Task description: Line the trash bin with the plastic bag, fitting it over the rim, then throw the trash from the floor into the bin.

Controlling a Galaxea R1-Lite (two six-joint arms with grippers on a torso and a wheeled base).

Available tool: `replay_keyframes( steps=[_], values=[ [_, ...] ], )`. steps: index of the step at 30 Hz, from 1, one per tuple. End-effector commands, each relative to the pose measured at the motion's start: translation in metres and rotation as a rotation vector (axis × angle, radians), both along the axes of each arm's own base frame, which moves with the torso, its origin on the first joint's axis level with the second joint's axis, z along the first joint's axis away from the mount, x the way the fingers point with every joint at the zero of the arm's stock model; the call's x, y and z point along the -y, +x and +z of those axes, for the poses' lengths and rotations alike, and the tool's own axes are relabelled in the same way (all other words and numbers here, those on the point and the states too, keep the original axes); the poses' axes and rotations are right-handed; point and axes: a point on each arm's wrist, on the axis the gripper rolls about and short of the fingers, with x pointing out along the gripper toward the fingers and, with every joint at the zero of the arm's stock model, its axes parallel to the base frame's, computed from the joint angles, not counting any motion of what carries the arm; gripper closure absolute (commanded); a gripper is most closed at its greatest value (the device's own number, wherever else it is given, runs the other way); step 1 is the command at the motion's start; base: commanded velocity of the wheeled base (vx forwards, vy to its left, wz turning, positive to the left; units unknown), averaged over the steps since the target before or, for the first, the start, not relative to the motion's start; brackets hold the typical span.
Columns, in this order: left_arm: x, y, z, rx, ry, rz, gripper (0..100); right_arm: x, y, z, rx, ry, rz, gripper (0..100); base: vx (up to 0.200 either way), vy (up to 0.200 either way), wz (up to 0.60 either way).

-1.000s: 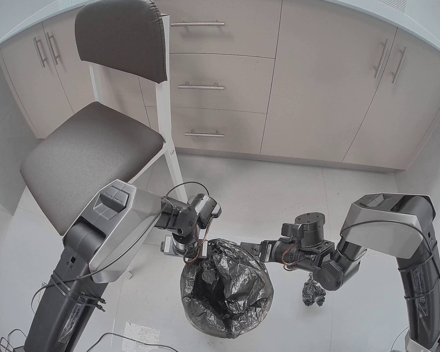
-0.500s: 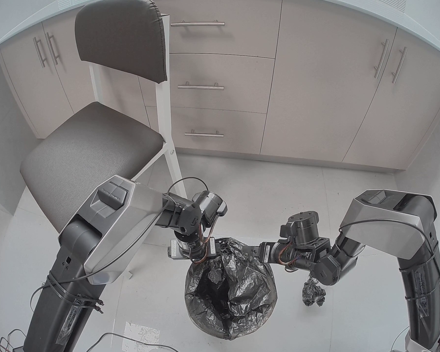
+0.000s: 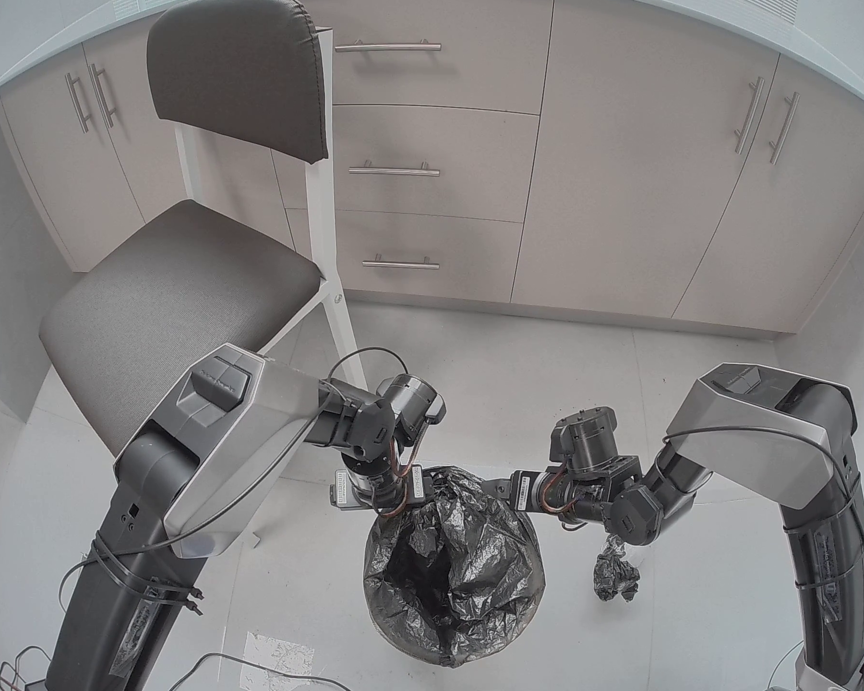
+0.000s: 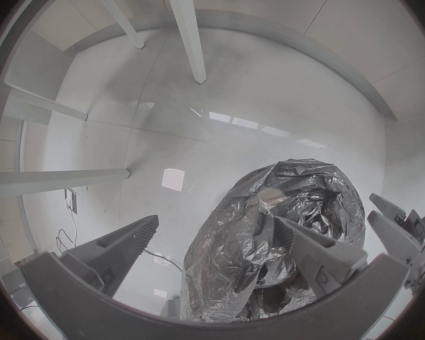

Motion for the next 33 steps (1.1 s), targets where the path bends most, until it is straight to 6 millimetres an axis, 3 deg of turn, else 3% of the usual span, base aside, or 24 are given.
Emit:
replay_keyframes(
  steps=[1,33],
  values=[
    [0.0002,-0.0001,-0.0006,0.000,0.002,0.001,0,-0.0020,0.0057,0.0032,-0.015,-0.001,-0.031,0,0.000,0.000,0.00],
    [0.0004,0.0003,-0.0016,0.002,0.001,0.004,0,-0.0041,0.0116,0.0000,-0.090,-0.041,-0.049,0,0.000,0.000,0.00]
  ],
)
